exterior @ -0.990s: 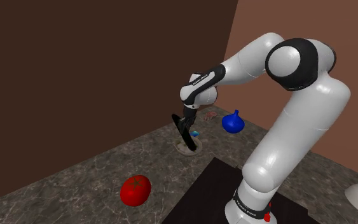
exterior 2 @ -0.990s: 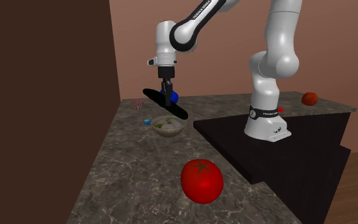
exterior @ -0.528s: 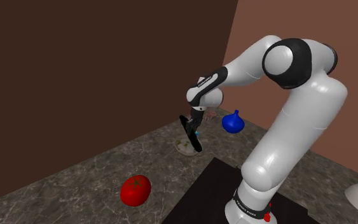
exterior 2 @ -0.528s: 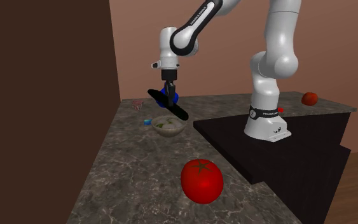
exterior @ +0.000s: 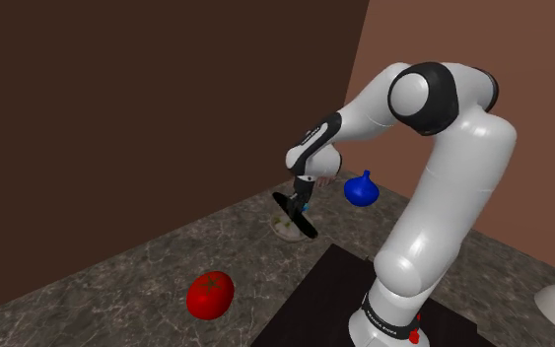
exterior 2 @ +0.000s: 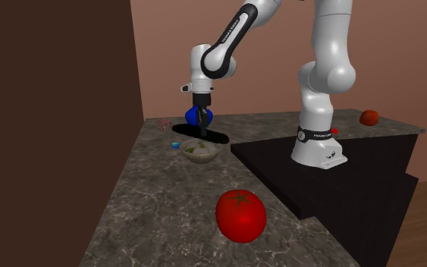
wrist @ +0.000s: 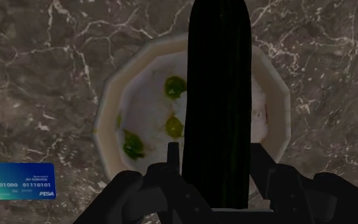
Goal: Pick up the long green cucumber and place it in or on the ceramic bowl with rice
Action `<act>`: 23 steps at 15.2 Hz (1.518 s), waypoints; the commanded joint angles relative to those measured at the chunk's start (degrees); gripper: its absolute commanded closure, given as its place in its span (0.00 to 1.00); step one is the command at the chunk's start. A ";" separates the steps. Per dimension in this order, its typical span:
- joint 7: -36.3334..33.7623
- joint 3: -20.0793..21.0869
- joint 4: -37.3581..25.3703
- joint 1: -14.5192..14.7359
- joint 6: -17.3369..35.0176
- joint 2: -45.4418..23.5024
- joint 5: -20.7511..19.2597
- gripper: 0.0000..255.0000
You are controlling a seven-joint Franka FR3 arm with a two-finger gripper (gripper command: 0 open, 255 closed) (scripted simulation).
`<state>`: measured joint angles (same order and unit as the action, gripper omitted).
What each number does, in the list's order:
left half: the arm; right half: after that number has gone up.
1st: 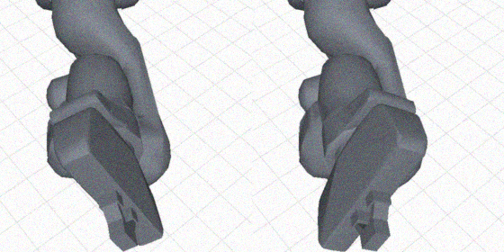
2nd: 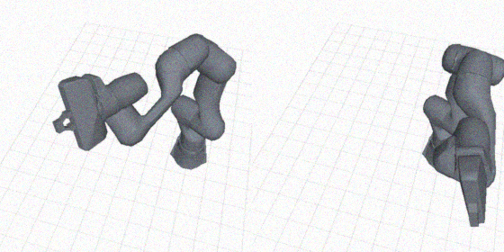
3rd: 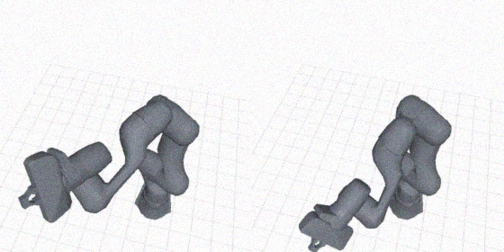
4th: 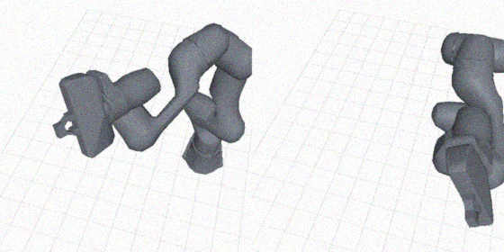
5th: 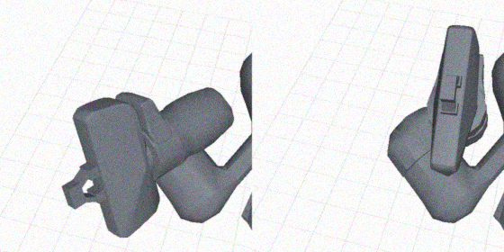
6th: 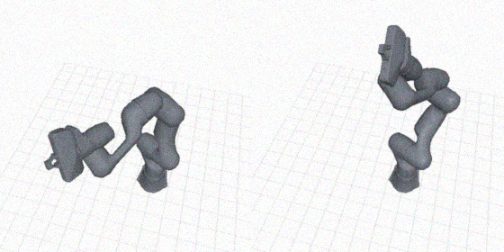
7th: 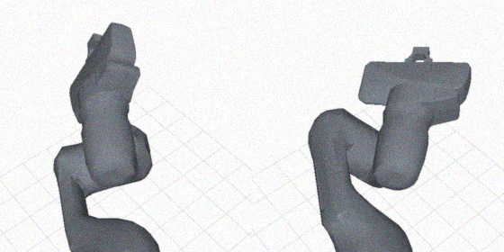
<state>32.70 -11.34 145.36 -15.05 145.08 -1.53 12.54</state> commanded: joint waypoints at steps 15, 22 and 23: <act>1.37 0.18 0.28 0.00 2.28 -2.10 1.52 0.00; -1.79 -0.69 -0.92 -0.60 -5.37 4.71 -3.03 0.00; -1.79 -0.69 -0.92 -0.60 -5.38 4.71 -3.02 0.00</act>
<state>30.93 -12.02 144.45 -15.64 139.79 3.12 9.56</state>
